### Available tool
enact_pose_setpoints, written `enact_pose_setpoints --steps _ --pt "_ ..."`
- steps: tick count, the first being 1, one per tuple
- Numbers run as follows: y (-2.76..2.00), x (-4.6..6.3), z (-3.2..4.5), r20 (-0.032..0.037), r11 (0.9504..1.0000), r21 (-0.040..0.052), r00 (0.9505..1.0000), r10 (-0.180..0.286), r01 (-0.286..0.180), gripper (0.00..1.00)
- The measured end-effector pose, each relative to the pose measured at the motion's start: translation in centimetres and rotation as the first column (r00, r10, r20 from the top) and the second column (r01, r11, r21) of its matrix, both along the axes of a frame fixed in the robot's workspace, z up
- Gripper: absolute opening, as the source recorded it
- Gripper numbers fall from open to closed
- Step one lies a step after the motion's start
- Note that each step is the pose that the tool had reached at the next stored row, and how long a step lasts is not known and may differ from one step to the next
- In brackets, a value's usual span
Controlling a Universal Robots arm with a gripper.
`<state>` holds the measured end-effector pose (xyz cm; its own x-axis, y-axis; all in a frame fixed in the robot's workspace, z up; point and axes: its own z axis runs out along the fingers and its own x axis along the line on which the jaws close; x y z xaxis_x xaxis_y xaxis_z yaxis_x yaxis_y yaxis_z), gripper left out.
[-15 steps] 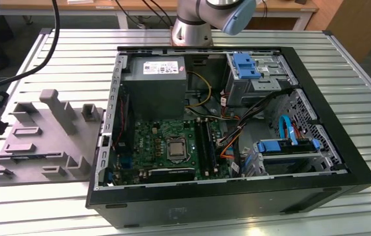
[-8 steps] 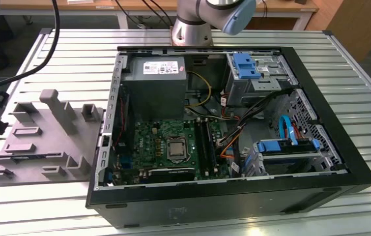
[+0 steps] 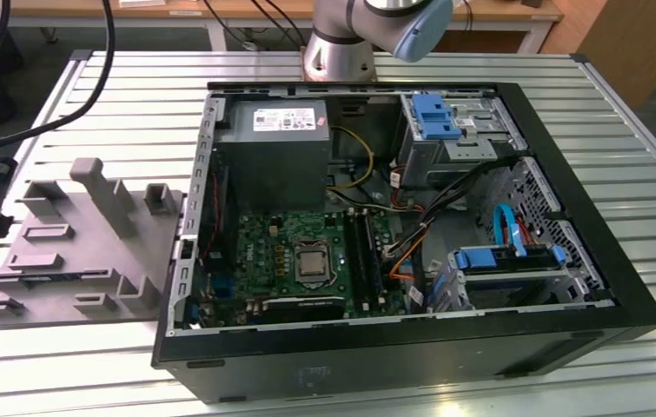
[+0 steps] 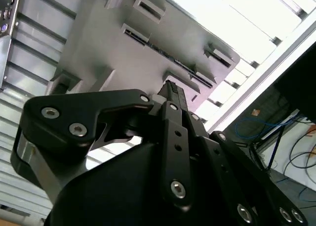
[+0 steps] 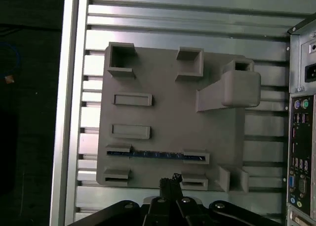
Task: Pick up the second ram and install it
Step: 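Pick up the second ram and move it above second insertion slot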
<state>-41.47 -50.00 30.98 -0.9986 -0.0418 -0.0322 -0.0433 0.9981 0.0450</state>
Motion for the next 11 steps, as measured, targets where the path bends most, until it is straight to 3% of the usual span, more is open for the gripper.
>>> enact_pose_setpoints --steps 6,11 --pt "0.0 0.0 -0.09 0.0 0.9941 0.0 0.9941 0.109 -0.109 0.11" --pt "0.0 0.0 -0.16 0.0 0.98 0.0 0.98 0.199 -0.199 0.11"
